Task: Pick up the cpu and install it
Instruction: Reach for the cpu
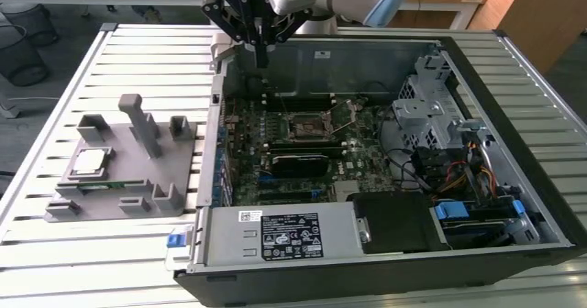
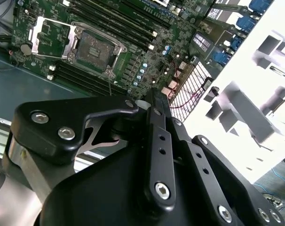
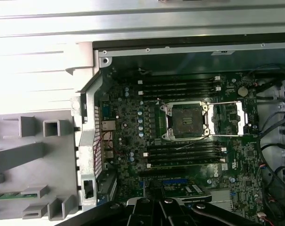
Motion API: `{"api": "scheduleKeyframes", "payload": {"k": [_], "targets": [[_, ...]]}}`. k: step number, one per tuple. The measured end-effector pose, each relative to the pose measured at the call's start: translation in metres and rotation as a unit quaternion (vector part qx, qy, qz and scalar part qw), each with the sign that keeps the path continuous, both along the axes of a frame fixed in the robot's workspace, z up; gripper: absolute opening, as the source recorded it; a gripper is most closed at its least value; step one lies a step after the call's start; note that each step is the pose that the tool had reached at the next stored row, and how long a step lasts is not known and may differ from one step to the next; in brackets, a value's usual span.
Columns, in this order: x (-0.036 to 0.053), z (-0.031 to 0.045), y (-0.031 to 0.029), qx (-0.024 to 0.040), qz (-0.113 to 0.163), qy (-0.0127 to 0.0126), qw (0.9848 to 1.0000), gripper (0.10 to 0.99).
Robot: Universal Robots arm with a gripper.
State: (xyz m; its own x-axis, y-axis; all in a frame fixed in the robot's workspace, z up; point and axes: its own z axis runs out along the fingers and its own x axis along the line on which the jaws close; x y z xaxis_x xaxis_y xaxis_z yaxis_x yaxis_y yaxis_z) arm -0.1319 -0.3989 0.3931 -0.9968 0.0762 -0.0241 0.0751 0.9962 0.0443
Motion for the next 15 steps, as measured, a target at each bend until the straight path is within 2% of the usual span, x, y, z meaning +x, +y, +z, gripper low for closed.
{"api": "scheduleKeyframes", "payload": {"k": [15], "targets": [[-0.0050,-0.0003,0.0000,0.0000,0.000,0.0004,1.0000,0.106]]}}
